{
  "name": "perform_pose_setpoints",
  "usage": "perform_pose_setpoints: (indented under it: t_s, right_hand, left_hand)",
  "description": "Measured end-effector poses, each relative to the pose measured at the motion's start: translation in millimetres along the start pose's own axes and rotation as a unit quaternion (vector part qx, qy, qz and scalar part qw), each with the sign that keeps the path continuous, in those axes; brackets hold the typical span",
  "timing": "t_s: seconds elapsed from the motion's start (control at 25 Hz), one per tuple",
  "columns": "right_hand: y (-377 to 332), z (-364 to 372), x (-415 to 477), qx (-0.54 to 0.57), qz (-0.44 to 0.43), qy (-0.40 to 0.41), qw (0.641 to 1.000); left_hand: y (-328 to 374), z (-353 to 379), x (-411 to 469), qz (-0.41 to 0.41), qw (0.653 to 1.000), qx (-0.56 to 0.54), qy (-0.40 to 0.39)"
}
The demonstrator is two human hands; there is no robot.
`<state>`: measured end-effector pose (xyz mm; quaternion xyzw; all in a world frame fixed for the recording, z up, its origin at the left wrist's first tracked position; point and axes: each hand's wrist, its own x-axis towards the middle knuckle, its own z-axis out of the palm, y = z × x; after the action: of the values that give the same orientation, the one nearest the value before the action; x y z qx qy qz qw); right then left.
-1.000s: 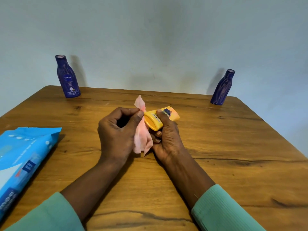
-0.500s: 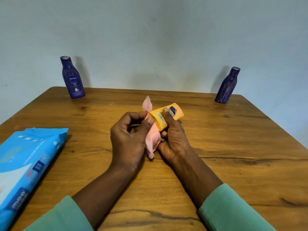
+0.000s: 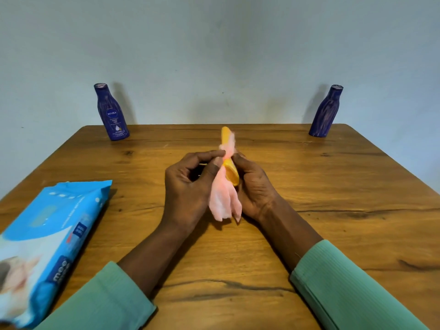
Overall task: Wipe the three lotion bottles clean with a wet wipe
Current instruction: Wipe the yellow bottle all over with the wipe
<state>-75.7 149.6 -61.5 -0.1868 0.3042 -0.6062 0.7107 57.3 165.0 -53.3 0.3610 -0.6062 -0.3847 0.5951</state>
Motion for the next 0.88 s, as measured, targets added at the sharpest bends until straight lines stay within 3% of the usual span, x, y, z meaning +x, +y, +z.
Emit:
perform_pose_setpoints:
  t_s: [0.12, 0.36, 0.44, 0.6, 0.68, 0.76, 0.88]
  right_hand:
    - [1.0, 5.4, -5.6, -0.025, 0.045, -0.014, 0.999]
    - [-0.5, 6.3, -12.7, -0.054, 0.047, -0.122, 0.990]
    - [-2.0, 3.1, -11.7, -0.042, 0.041, -0.136, 0.989]
    - [-1.4, -3.6, -7.1, -0.012, 0.010, -0.107, 0.994]
    - [0.2, -3.9, -8.7, -0.026, 0.008, -0.094, 0.995]
    - [-2.6, -0.2, -11.4, -0.026, 0.014, -0.090, 0.996]
    - [-3.7, 5.7, -8.6, -0.015, 0.025, -0.099, 0.995]
  left_hand:
    - [1.2, 1.0, -3.7, 0.106, 0.987, 0.108, -0.045]
    - [-7.5, -13.8, 29.8, 0.109, 0.974, 0.171, 0.096]
    - [-8.4, -7.8, 23.2, 0.116, 0.971, 0.199, 0.064]
    - [-3.5, -1.1, 3.3, 0.158, 0.954, 0.227, -0.115]
    - [-2.7, -10.7, 4.4, 0.183, 0.936, 0.250, -0.164]
    - [-3.7, -18.2, 10.5, 0.204, 0.928, 0.268, -0.158]
    - [-3.3, -17.3, 19.0, 0.201, 0.943, 0.257, -0.062]
